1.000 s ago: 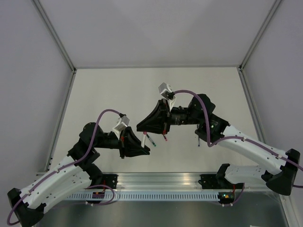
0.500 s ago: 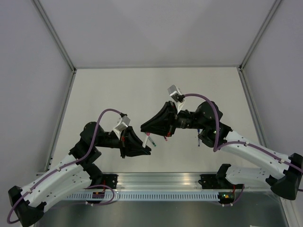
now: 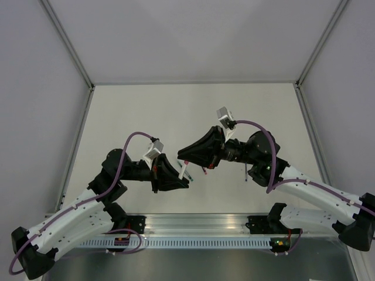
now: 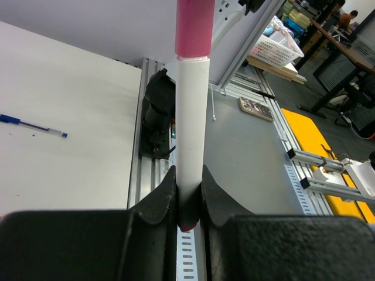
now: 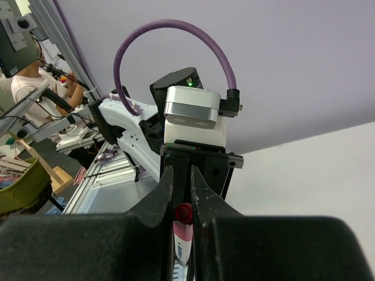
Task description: Insert the pens into the pen caps
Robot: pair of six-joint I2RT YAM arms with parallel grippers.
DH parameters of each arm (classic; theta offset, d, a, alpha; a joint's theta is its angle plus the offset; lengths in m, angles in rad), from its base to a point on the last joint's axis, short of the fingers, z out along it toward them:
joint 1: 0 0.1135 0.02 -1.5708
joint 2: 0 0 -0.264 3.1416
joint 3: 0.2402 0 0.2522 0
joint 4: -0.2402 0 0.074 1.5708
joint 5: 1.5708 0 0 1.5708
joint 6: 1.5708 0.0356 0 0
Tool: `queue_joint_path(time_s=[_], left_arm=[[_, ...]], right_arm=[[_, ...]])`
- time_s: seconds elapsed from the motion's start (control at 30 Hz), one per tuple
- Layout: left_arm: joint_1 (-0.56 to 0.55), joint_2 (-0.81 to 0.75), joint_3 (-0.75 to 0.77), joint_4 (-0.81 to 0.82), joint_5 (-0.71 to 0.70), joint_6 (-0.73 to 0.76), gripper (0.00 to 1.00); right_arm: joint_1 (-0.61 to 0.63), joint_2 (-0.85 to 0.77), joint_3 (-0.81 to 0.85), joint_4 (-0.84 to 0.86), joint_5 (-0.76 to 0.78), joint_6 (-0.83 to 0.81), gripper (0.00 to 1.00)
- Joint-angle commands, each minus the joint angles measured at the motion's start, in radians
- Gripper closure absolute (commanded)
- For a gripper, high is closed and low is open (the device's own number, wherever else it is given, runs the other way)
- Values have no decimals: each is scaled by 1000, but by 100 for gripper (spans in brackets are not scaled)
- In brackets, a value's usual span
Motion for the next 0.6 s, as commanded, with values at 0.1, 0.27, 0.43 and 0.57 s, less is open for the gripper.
queue_joint_path(time_s=[0.1, 0.27, 0.43, 0.57], left_arm=[[17, 13, 79, 227, -179, -36, 98], [17, 2, 96, 214, -173, -21, 98], [17, -1, 111, 204, -184, -9, 98], [17, -15, 110, 195, -219, 1, 98]], right_arm=[[45, 41, -83, -40, -180, 103, 100], [52, 43, -112, -35, -197, 111, 100], [63, 41, -158, 31, -201, 203, 100], [82, 37, -164, 19, -165, 205, 100]])
